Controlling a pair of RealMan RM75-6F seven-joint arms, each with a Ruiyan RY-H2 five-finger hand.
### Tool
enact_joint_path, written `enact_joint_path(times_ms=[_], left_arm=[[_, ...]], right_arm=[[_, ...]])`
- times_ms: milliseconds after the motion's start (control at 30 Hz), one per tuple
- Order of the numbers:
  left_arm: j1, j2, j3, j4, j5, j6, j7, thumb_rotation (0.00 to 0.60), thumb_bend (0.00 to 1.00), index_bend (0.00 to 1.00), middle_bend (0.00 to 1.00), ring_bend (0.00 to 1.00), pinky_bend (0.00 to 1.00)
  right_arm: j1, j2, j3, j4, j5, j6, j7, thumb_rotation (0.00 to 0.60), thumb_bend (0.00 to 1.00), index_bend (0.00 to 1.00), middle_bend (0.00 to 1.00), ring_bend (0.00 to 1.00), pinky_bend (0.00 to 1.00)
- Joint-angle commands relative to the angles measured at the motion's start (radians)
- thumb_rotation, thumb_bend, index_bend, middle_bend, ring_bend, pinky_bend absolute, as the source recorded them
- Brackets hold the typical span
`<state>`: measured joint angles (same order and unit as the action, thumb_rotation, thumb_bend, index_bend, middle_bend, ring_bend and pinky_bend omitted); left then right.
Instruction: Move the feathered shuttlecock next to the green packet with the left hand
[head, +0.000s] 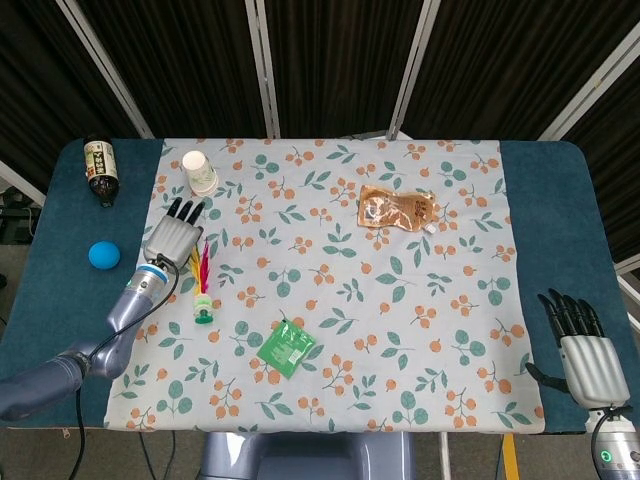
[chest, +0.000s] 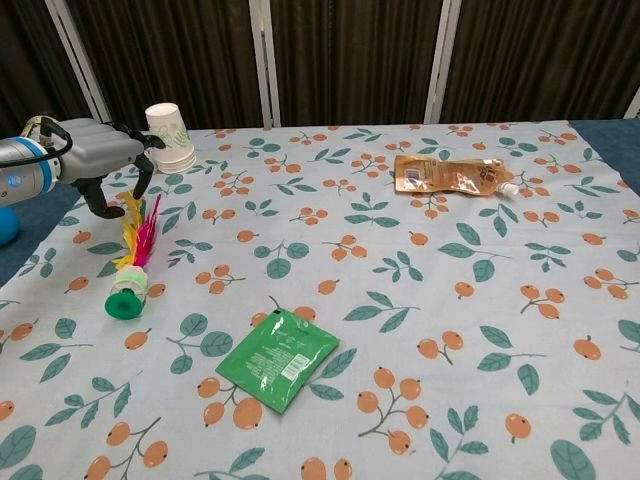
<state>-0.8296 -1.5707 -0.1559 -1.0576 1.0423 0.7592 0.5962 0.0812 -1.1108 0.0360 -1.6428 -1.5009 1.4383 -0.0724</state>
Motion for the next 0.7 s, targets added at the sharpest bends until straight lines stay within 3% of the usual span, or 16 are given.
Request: enact_joint_path(times_ms=[33, 300, 700], left_arm=[[-0.001, -0.003, 0.001, 0.005, -0.006, 0.001, 0.001, 0.6, 0.35, 0.48, 0.0, 0.0, 0.0], [-0.005, -0.005, 0.01, 0.008, -0.015, 0.002, -0.007, 0.6, 0.46, 0.5, 0.0, 0.0, 0.0], [-0.009, -0.014, 0.021, 0.015, -0.024, 0.006, -0.017, 0.6, 0.46, 0.53, 0.0, 0.0, 0.0]], right_arm=[[0.0, 0.0, 0.0, 0.0, 0.0, 0.0, -0.001, 0.6, 0.09, 0.05, 0.0, 0.0, 0.0], [-0.001, -0.001, 0.001, -0.002, 0.002, 0.0, -0.005, 0.6, 0.09, 0.05, 0.0, 0.0, 0.0], [-0.001, -0.001, 0.002, -0.004, 0.005, -0.001, -0.004, 0.6, 0.09, 0.05, 0.0, 0.0, 0.0]])
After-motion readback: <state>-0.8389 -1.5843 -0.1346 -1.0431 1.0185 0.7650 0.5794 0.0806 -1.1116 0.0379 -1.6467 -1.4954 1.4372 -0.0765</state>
